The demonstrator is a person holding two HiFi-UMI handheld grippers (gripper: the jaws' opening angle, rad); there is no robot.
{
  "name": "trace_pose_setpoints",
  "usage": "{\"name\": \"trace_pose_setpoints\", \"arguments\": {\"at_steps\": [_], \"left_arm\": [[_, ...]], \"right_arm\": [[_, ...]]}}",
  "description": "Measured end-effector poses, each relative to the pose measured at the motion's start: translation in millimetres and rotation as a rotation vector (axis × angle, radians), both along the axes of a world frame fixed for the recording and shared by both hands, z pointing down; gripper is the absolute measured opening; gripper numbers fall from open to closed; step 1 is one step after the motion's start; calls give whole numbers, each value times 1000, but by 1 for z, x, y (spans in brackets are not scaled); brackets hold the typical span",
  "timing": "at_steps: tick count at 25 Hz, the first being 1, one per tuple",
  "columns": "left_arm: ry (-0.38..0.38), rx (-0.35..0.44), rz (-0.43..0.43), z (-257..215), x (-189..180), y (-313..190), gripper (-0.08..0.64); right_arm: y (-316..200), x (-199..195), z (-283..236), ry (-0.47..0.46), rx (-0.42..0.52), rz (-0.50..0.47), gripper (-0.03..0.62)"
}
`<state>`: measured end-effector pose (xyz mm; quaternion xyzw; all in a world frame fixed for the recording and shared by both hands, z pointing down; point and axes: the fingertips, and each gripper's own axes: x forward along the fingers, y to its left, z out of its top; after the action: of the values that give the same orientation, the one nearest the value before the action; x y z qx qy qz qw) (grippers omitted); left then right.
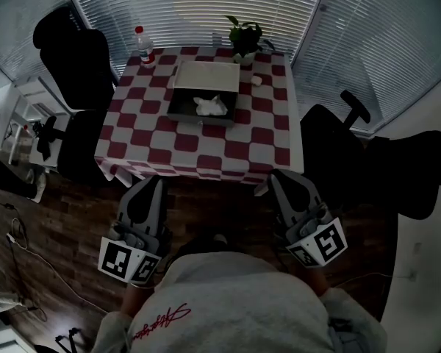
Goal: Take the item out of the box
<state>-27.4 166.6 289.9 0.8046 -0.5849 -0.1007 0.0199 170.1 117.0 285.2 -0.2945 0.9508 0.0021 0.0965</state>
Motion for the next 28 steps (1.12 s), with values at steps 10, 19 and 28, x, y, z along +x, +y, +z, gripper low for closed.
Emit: {"name": "trace_pose_setpoints", "arguments": {"at_steps": [10, 19, 28], "left_arm": [[21, 1, -9, 1, 10, 5, 17], [10, -8, -32, 3, -1, 5, 17], [6, 11, -7, 0, -10, -21, 17]], "right_arm": [[3, 10, 5, 1, -11, -16, 11], [-3, 1, 4, -7, -4, -33, 11], [-23, -11, 4, 4, -3, -19, 11]]}}
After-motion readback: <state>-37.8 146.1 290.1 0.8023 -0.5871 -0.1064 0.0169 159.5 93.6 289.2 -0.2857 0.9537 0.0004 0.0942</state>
